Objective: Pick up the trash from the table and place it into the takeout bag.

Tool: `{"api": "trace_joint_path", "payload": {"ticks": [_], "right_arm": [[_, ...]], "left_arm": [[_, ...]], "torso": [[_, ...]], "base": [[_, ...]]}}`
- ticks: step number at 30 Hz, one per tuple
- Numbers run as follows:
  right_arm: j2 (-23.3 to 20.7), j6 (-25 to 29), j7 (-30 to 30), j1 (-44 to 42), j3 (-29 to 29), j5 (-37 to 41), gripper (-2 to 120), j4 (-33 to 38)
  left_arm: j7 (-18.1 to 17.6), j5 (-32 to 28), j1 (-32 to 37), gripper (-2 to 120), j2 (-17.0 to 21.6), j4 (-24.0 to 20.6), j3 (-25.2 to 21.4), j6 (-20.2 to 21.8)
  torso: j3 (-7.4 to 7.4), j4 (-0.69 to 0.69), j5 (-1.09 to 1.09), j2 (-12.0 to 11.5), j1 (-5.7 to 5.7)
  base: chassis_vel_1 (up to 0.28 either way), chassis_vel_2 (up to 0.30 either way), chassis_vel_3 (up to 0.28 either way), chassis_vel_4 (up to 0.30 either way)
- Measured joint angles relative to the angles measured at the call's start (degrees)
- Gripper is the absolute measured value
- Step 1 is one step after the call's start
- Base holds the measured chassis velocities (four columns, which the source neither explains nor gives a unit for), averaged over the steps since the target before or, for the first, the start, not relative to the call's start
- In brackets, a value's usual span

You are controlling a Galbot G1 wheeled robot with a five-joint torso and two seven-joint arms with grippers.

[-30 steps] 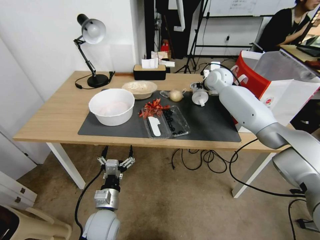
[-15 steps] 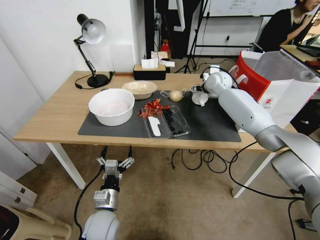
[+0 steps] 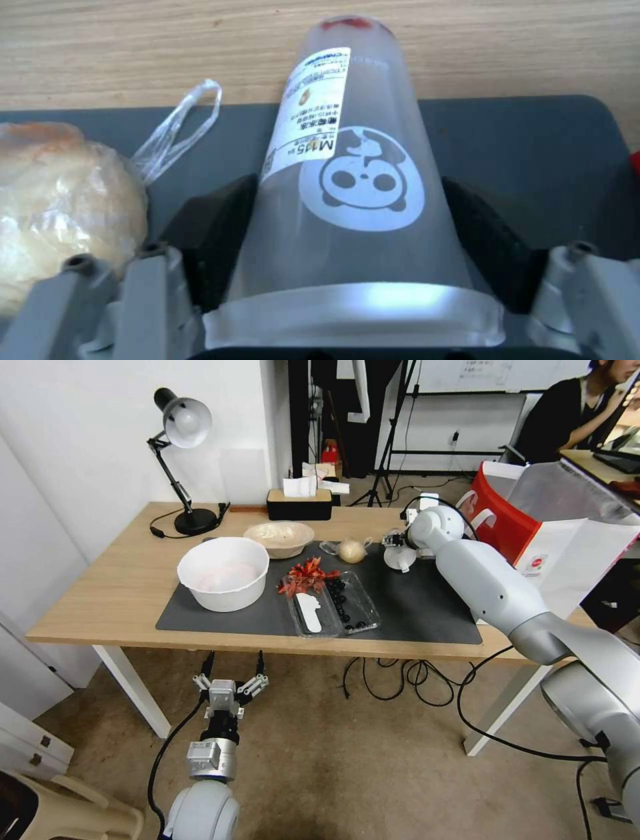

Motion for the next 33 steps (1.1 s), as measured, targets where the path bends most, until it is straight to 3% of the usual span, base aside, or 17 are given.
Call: {"api": "trace_joint_path", "payload": {"ticks": [25,33], "right_arm": [[-0.52,0.20,-1.15,-0.73,0.80,-0.36,12,0.91],[-0.88,0.06,-1.15,-0.77,0.90,-0.42,6,1.58]], "left_arm": [[-0.28,0.38,-0.18,100,-0.21,-0.13,0.21,-0.05],[-0.28,0.42,-0.29,100,-0.04,-0.16,0.27,0.02]], "torso": [[0.01,0.01,0.02,0.00,-0.01],[0.01,0.00,0.02,-0.01,0.00]], "base": [[0.000,0.000,0.000,0.000],[0.000,0.000,0.000,0.000]]}}
